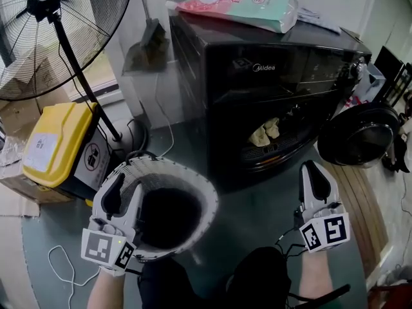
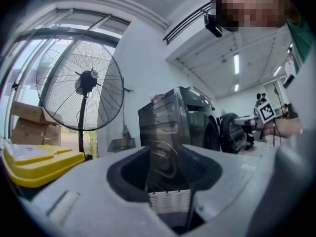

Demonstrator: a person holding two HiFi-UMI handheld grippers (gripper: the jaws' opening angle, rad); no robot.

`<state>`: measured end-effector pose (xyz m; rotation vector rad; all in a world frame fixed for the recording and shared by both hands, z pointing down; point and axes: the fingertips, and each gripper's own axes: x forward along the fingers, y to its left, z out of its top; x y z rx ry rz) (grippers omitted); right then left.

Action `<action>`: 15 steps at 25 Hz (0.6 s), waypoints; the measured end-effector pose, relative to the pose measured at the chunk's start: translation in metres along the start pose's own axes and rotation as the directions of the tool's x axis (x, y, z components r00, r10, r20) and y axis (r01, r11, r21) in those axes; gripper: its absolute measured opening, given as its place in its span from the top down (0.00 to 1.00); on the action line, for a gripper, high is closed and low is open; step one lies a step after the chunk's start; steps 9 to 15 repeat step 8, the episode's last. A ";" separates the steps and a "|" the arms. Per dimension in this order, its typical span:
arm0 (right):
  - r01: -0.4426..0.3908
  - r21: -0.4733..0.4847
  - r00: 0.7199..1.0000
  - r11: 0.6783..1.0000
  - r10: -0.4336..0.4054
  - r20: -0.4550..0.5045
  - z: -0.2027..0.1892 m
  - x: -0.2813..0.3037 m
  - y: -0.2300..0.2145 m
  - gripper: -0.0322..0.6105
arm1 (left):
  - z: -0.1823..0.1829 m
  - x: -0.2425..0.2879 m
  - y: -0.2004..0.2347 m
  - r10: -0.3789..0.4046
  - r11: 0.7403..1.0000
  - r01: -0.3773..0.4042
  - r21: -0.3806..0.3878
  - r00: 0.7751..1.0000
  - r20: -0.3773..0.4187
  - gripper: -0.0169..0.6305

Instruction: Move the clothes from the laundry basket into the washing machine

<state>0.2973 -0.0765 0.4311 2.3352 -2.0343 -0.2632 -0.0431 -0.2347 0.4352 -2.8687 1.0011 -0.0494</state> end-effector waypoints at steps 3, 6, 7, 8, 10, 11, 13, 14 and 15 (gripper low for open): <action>0.002 0.000 1.000 1.000 -0.002 0.000 -0.001 0.000 0.000 0.89 | 0.000 0.000 0.000 -0.001 1.000 0.001 -0.001 1.000 0.000 0.71; 0.005 -0.002 1.000 1.000 -0.005 -0.002 -0.001 -0.001 -0.001 0.89 | -0.001 0.000 0.000 -0.004 1.000 0.004 -0.004 1.000 0.000 0.71; 0.006 -0.003 1.000 1.000 -0.006 -0.002 -0.001 -0.001 -0.001 0.89 | -0.001 0.000 0.000 -0.005 1.000 0.005 -0.005 1.000 0.000 0.71; 0.007 -0.003 1.000 1.000 -0.007 -0.002 -0.001 -0.001 -0.001 0.89 | -0.001 -0.001 0.000 -0.006 1.000 0.006 -0.006 1.000 -0.001 0.71; 0.007 -0.003 1.000 1.000 -0.007 -0.002 -0.001 -0.001 -0.001 0.89 | -0.001 -0.001 0.000 -0.006 1.000 0.006 -0.006 1.000 -0.001 0.71; 0.007 -0.003 1.000 1.000 -0.007 -0.002 -0.001 -0.001 -0.001 0.89 | -0.001 -0.001 0.000 -0.006 1.000 0.006 -0.006 1.000 -0.001 0.71; 0.007 -0.003 1.000 1.000 -0.007 -0.002 -0.001 -0.001 -0.001 0.89 | -0.001 -0.001 0.000 -0.006 1.000 0.006 -0.006 1.000 -0.001 0.71; 0.007 -0.003 1.000 1.000 -0.007 -0.002 -0.001 -0.001 -0.001 0.89 | -0.001 -0.001 0.000 -0.006 1.000 0.006 -0.006 1.000 -0.001 0.71; 0.007 -0.003 1.000 1.000 -0.007 -0.002 -0.001 -0.001 -0.001 0.89 | -0.001 -0.001 0.000 -0.006 1.000 0.006 -0.006 1.000 -0.001 0.71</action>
